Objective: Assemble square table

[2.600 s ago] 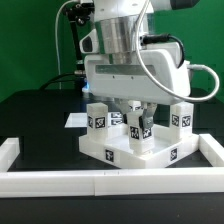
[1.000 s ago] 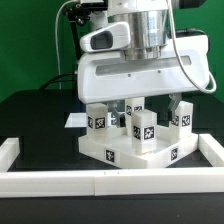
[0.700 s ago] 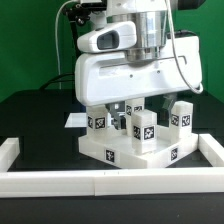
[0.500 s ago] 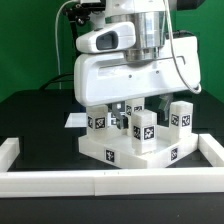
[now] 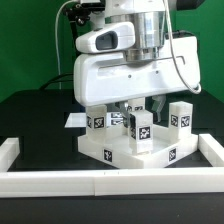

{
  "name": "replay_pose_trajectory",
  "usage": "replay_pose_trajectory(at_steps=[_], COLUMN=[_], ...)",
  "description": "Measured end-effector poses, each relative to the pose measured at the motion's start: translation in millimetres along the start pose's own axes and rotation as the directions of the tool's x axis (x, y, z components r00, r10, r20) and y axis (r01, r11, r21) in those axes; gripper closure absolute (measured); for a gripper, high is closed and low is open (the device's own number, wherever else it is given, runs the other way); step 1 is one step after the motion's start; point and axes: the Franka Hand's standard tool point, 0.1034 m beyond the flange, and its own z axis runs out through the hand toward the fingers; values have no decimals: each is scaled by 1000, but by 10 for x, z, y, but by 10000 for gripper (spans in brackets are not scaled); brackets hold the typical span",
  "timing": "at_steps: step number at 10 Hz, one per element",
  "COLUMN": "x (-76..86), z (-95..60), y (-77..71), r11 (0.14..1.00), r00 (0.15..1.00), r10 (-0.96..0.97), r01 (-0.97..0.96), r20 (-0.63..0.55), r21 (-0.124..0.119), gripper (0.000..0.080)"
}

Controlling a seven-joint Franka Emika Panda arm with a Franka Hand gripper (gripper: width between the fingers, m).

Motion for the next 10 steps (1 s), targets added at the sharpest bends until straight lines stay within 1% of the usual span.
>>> replay_pose_trajectory(at_steps=[1,3,4,5,7,9,10], x=[0,2,1,0,2,-7,-9], z=[0,0,0,-4,6,20,23], y=[0,-5,-3,10,-13,-24,-21], r11=[1000,987,982,961,891,778,732], r00=[1000,987,982,961,891,778,732], r10=[4,161,188,278,454,628,681], r01=[-4,-161,-188,-278,-454,-628,-681], r20=[0,0,0,-1,-7,-8,-12], r21=[0,2,2,8,9,14,21], gripper=[509,509,509,509,508,508,508])
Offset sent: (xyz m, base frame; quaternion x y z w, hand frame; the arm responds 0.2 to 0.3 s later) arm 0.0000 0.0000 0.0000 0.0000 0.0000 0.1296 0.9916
